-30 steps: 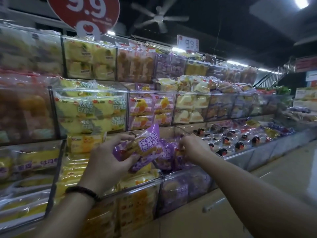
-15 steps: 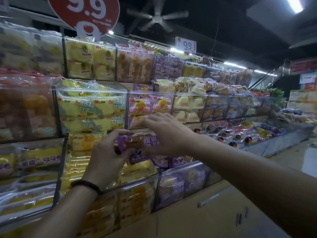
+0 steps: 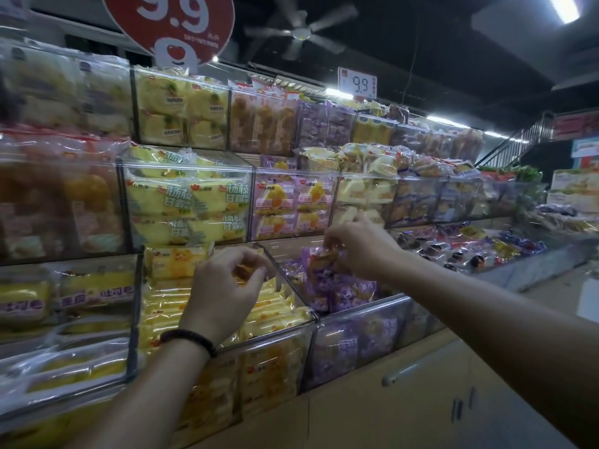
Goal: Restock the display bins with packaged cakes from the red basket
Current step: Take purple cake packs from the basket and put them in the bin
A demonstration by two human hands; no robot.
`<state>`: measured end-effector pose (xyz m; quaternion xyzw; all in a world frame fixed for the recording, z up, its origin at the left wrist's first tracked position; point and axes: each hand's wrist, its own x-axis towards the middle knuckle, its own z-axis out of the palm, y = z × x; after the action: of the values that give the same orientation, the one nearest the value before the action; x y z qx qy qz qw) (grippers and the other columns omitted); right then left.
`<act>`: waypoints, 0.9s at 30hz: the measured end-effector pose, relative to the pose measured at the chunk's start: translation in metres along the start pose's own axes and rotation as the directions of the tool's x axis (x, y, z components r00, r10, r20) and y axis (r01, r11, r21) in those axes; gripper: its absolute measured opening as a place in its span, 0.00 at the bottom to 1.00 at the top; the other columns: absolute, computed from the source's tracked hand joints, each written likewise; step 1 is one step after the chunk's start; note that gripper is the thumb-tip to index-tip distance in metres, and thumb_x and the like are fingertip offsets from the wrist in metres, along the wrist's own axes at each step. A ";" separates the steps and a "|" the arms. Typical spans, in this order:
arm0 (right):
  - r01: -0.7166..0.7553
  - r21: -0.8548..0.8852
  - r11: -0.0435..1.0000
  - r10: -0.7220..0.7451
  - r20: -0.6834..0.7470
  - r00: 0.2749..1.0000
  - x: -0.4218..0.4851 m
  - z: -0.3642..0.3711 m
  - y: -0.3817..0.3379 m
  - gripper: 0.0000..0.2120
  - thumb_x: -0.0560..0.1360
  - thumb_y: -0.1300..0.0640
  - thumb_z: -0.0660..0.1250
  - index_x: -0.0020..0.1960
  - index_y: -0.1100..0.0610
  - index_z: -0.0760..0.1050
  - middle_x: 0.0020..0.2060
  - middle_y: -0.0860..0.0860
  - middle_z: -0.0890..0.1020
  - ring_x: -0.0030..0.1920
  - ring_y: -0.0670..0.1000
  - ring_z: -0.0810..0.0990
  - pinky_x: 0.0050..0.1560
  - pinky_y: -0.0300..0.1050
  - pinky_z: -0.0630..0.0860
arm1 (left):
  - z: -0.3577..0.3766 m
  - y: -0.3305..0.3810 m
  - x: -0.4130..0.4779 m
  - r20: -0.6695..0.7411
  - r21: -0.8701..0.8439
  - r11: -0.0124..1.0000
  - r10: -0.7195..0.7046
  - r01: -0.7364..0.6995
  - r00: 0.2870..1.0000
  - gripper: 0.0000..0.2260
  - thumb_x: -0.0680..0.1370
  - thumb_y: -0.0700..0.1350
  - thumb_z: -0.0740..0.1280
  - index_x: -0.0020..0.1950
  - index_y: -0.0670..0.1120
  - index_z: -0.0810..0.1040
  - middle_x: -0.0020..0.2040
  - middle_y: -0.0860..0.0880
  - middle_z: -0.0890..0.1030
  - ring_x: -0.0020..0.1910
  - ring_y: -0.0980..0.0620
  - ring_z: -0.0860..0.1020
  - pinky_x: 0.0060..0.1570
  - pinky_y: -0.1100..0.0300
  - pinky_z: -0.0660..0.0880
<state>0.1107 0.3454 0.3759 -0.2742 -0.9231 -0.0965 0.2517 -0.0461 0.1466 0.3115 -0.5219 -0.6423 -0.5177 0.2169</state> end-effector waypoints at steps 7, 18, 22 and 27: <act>0.047 0.045 0.998 -0.054 0.154 0.987 0.016 0.065 -0.028 0.13 0.71 0.60 0.78 0.50 0.45 0.83 0.48 0.47 0.84 0.48 0.52 0.84 0.47 0.52 0.84 | 0.003 -0.008 0.002 0.005 0.008 1.000 -0.013 0.013 1.000 0.10 0.78 0.40 0.74 0.43 0.56 0.80 0.43 0.58 0.82 0.42 0.61 0.80 0.42 0.72 0.74; -0.035 0.204 0.978 0.034 0.010 0.999 -0.010 0.036 -0.020 0.21 0.72 0.54 0.81 0.63 0.47 0.81 0.61 0.50 0.82 0.58 0.53 0.82 0.56 0.51 0.81 | 0.000 -0.004 0.000 0.043 -0.118 0.983 -0.139 0.143 0.989 0.12 0.79 0.38 0.71 0.44 0.55 0.80 0.40 0.61 0.83 0.39 0.57 0.82 0.30 0.63 0.80; -0.001 0.365 0.931 0.088 -0.223 0.971 -0.070 0.016 -0.035 0.06 0.75 0.55 0.76 0.51 0.50 0.83 0.45 0.46 0.83 0.46 0.47 0.81 0.51 0.48 0.80 | -0.010 0.003 0.001 -0.051 -0.204 0.963 -0.191 0.177 0.980 0.07 0.79 0.39 0.72 0.47 0.51 0.81 0.44 0.54 0.83 0.40 0.53 0.82 0.39 0.51 0.84; 0.079 0.533 0.842 0.057 -0.234 0.971 -0.147 0.022 -0.060 0.04 0.76 0.55 0.75 0.45 0.48 0.81 0.36 0.42 0.83 0.38 0.41 0.82 0.38 0.32 0.76 | -0.041 0.053 -0.023 -0.050 -0.299 0.954 0.005 -0.020 0.999 0.03 0.81 0.38 0.70 0.53 0.45 0.80 0.45 0.51 0.80 0.37 0.54 0.80 0.36 0.52 0.80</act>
<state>0.1747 0.2346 0.2784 -0.1731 -0.8771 0.1327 0.4279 -0.0009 0.0951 0.3316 -0.5402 -0.5476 -0.6201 0.1542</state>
